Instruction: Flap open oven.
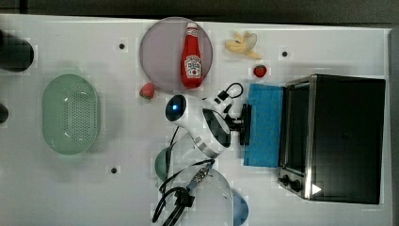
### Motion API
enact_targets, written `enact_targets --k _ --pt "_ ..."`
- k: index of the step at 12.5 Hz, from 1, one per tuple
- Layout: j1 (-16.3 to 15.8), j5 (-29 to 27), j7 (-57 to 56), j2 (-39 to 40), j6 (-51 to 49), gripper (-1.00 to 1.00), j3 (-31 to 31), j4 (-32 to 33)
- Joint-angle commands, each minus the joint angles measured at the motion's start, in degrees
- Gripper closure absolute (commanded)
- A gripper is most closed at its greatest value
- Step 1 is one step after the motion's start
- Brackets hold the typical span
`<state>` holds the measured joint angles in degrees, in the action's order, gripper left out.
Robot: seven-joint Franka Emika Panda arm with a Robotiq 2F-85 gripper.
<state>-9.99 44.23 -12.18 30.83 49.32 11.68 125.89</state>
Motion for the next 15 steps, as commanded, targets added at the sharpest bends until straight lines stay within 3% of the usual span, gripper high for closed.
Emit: enact_targets --k 1,5,8,10,13,15 --pt "-0.04 -6.71 4.27 -6.47 1.6 0.65 -1.35 -3.62" --pt "0.17 -26.1 4.28 -19.91 -7.68 0.65 -1.32 -5.61" --pt "0.68 -43.13 5.14 -29.71 -18.72 0.65 0.2 -11.15" --pt "0.7 -44.72 6.49 -34.42 -29.7 0.65 1.06 -16.49" --pt "0.57 -42.5 6.54 -36.48 -45.73 0.65 0.47 -24.09" --pt "0.65 -42.49 10.66 -36.2 -47.14 0.65 0.43 -27.36"
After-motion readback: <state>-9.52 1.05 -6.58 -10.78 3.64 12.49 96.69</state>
